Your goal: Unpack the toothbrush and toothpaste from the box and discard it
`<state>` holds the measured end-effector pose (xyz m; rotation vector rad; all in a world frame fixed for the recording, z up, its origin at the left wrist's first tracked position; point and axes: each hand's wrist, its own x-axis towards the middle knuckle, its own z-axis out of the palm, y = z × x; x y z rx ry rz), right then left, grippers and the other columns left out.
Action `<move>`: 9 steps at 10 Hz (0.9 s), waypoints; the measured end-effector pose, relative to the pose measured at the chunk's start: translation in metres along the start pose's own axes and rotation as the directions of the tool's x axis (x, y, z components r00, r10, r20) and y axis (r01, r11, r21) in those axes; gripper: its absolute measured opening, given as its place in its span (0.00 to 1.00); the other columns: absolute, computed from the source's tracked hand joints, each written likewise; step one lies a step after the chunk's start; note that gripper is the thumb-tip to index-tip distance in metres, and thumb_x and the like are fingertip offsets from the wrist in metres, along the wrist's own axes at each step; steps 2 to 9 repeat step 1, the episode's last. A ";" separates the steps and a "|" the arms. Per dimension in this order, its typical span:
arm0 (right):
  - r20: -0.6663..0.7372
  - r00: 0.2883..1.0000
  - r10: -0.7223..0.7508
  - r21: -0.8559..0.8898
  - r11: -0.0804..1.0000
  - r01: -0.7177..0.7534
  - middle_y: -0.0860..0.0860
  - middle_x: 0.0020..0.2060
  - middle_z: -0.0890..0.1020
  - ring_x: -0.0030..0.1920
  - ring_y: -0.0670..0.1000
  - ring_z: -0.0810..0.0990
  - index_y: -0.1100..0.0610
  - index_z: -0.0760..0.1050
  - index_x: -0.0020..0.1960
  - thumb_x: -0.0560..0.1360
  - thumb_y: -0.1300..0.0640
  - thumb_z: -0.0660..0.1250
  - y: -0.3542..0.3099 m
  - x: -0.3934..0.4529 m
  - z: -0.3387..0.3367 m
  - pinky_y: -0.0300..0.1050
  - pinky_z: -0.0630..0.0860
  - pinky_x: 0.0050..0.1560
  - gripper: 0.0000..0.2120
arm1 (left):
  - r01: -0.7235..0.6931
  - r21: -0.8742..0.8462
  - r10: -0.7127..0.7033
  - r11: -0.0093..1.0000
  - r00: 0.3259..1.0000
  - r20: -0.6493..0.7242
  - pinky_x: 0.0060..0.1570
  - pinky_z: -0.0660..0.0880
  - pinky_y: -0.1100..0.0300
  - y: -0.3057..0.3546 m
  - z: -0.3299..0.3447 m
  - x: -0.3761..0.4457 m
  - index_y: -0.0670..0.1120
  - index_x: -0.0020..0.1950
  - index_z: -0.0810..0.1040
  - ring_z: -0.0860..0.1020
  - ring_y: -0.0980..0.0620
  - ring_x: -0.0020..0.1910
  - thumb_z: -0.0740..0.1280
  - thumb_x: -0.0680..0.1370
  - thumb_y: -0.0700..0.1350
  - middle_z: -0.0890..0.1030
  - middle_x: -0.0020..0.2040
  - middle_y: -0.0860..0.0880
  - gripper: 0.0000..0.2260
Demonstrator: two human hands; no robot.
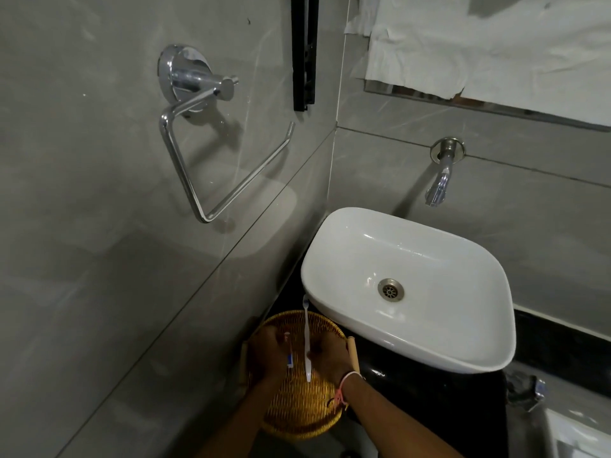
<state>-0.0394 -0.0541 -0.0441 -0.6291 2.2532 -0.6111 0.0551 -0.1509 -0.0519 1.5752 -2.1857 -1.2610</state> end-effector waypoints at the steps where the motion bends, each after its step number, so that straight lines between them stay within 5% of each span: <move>1: -0.096 0.992 -0.083 -0.140 0.988 0.069 0.54 0.72 0.76 0.73 0.55 0.73 0.57 0.70 0.75 0.82 0.57 0.65 -0.006 -0.011 -0.004 0.46 0.66 0.74 0.22 | -0.032 0.092 0.029 0.995 0.999 0.042 0.74 0.68 0.45 -0.002 -0.006 -0.011 0.40 0.72 0.72 0.73 0.41 0.72 0.63 0.84 0.49 0.75 0.72 0.39 0.20; 9: -0.096 0.992 -0.083 -0.140 0.988 0.069 0.54 0.72 0.76 0.73 0.55 0.73 0.57 0.70 0.75 0.82 0.57 0.65 -0.006 -0.011 -0.004 0.46 0.66 0.74 0.22 | -0.032 0.092 0.029 0.995 0.999 0.042 0.74 0.68 0.45 -0.002 -0.006 -0.011 0.40 0.72 0.72 0.73 0.41 0.72 0.63 0.84 0.49 0.75 0.72 0.39 0.20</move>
